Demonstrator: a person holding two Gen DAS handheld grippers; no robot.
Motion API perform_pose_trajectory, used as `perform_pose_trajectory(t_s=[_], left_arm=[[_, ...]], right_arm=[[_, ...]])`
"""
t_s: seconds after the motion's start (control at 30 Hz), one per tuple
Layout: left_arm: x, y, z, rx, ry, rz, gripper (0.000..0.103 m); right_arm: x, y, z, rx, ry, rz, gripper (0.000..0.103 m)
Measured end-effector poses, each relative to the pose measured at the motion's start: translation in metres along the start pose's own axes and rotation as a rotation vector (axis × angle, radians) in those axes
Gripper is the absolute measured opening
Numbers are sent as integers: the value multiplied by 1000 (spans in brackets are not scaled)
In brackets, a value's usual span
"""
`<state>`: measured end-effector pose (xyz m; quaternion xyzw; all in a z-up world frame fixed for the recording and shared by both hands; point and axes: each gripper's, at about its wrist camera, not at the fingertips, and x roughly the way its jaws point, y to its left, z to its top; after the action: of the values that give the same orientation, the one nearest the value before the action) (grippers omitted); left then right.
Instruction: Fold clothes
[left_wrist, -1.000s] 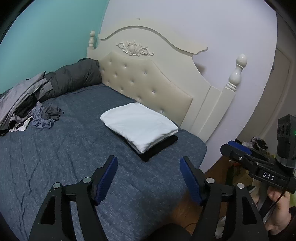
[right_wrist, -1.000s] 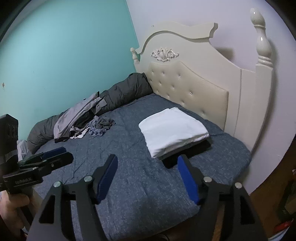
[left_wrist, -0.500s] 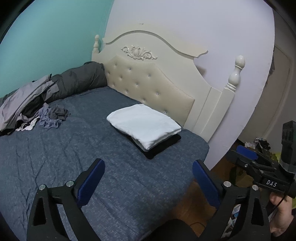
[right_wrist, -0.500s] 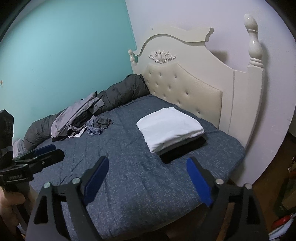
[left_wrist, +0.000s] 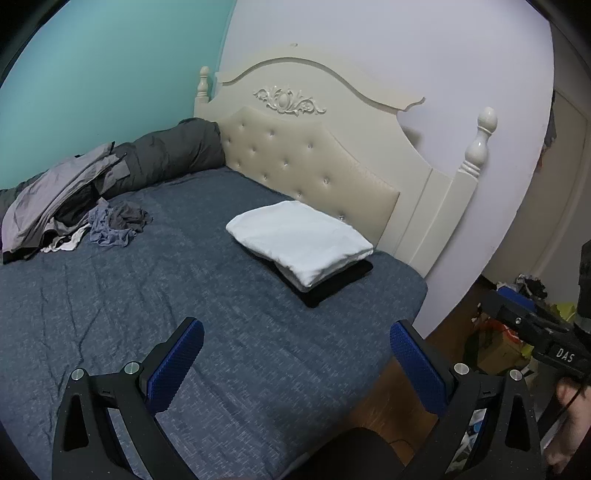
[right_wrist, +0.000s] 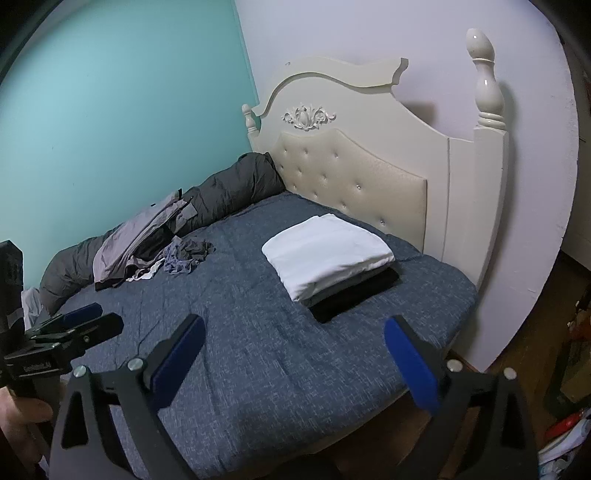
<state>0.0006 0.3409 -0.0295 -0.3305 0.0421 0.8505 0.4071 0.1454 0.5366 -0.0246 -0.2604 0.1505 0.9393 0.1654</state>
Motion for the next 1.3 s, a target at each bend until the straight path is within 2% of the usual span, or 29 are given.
perform_pose_trajectory(t_s=[0.33, 0.63, 1.1, 1.3], left_arm=[[-6, 0, -6, 1, 3, 6, 103], [-13, 0, -8, -15, 9, -23, 103], [-21, -2, -12, 19, -4, 30, 103], [-23, 0, -13, 16, -6, 27, 103]], right_arm=[[-4, 7, -11, -23, 5, -14, 102], [-5, 5, -16, -26, 14, -25, 103], [-10, 3, -16, -24, -1, -36, 103], [-10, 3, -16, -32, 1, -36, 103]])
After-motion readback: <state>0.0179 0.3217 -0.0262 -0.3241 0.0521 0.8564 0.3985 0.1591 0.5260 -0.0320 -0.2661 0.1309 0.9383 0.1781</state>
